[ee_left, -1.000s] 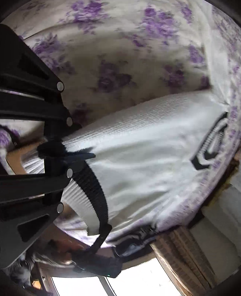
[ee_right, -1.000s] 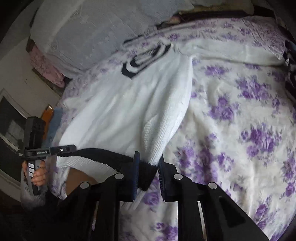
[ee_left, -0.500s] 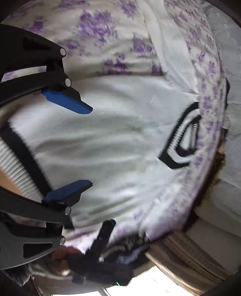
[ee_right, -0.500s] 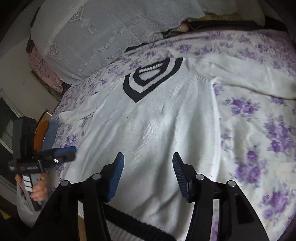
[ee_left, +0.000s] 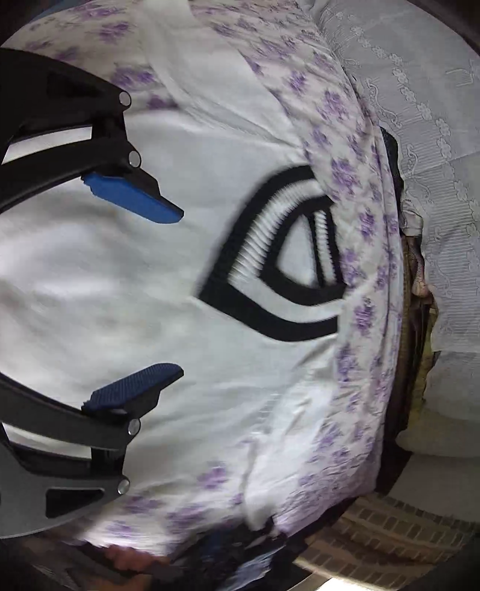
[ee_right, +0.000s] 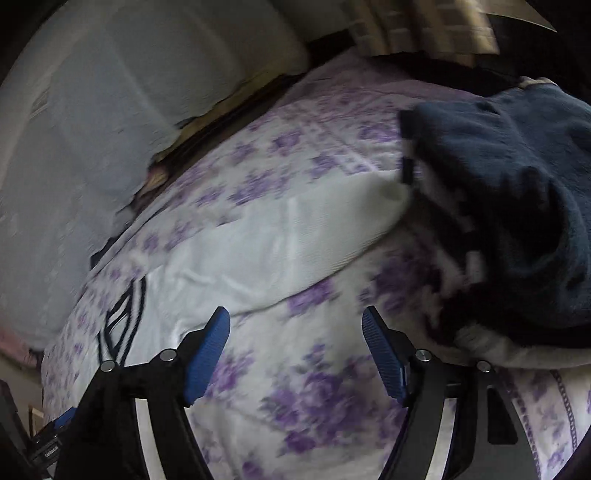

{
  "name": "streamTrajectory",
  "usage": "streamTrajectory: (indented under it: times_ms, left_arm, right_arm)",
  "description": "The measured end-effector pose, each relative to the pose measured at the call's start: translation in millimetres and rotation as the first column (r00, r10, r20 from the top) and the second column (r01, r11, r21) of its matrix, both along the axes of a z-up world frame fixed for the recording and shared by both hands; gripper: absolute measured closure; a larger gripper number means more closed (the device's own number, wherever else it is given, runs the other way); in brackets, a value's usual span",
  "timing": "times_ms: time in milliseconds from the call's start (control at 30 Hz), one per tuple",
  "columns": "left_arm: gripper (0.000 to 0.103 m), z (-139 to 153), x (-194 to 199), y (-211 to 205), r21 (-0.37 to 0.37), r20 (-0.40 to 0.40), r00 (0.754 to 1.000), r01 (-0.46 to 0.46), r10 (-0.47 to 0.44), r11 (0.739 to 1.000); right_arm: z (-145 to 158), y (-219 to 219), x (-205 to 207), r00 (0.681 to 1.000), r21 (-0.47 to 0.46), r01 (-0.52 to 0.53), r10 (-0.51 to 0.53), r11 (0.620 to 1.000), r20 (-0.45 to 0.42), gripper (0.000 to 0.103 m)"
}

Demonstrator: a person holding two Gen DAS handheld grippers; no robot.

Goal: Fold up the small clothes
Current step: 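Grasp the white sleeve cuff with the right gripper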

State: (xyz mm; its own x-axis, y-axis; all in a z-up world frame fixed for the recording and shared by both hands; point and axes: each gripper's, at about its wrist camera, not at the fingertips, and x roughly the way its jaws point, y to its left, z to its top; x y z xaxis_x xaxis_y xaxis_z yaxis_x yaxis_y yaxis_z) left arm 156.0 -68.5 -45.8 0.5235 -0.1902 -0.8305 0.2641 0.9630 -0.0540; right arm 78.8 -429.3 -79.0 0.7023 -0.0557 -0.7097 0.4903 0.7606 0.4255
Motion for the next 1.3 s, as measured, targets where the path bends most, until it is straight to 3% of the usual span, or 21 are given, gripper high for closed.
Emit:
streamTrajectory:
  times_ms: [167, 300, 333, 400, 467, 567, 733, 767, 800, 867, 967, 1200, 1300]
  left_arm:
    - [0.025, -19.8, 60.6, -68.2, -0.049, -0.059, 0.998, -0.017, 0.014, 0.999]
    - [0.025, -52.3, 83.8, -107.1, 0.023, -0.068, 0.998, 0.0, 0.002, 1.0]
    - [0.024, -58.1, 85.9, -110.4, 0.047, -0.047, 0.999, -0.006, 0.008, 0.999]
    - [0.01, -69.8, 86.1, -115.8, 0.086, 0.029, 1.0, -0.007, 0.004, 0.996]
    - [0.008, -75.4, 80.6, -116.1, 0.096, 0.079, 0.997, -0.008, 0.001, 0.995]
    - [0.006, -74.5, 82.7, -112.1, 0.061, 0.063, 0.998, -0.005, 0.001, 0.998]
    - [0.006, -71.3, 83.1, -104.8, 0.01, 0.063, 0.998, 0.007, -0.008, 1.0]
    - [0.006, -70.7, 82.9, -103.2, -0.004, 0.063, 0.998, 0.01, -0.009, 1.0]
    - [0.006, -70.0, 83.2, -100.9, -0.024, 0.061, 0.998, 0.011, -0.01, 1.0]
    - [0.006, -68.8, 83.5, -97.4, -0.056, 0.059, 0.998, 0.011, -0.008, 0.998]
    - [0.006, -67.8, 83.8, -95.5, -0.078, 0.058, 0.998, 0.011, -0.006, 0.997]
    - [0.006, -62.9, 84.7, -85.0, -0.126, 0.063, 0.998, -0.015, 0.023, 0.992]
    - [0.007, -60.8, 87.3, -74.4, -0.144, 0.064, 0.996, -0.057, 0.067, 0.988]
  right_arm:
    - [-18.4, -11.7, 19.4, 0.993, 0.037, 0.114, -0.114, 0.993, -0.011, 0.008]
    - [-24.5, -6.2, 28.7, 0.973, 0.036, 0.232, -0.231, 0.972, -0.011, 0.004]
    - [-25.3, 0.6, 27.5, 0.974, 0.043, 0.226, -0.226, 0.973, -0.002, 0.004]
    - [-26.3, 14.4, 22.4, 0.985, 0.054, 0.167, -0.169, 0.985, 0.037, 0.005]
    - [-29.7, 20.5, 20.7, 0.984, 0.047, 0.164, -0.166, 0.985, 0.058, 0.005]
    - [-35.7, 0.4, 23.5, 0.968, 0.107, 0.231, -0.24, 0.967, 0.071, 0.005]
    - [-32.7, -15.6, 49.9, 0.923, 0.05, 0.377, -0.379, 0.925, 0.064, 0.005]
    - [-34.4, -18.0, 55.7, 0.914, 0.038, 0.397, -0.399, 0.917, 0.07, 0.01]
    - [-34.8, -18.0, 59.1, 0.908, 0.016, 0.41, -0.409, 0.912, 0.085, 0.032]
    - [-37.6, -20.6, 66.1, 0.93, -0.014, 0.356, -0.353, 0.934, 0.105, 0.07]
    - [-45.8, -39.1, 59.8, 0.92, 0.081, 0.365, -0.372, 0.928, 0.123, 0.084]
    - [-35.1, -51.2, 54.7, 0.903, 0.074, 0.363, -0.37, 0.929, 0.219, 0.085]
    - [-29.9, -48.4, 51.2, 0.905, 0.07, 0.334, -0.341, 0.94, 0.256, 0.093]
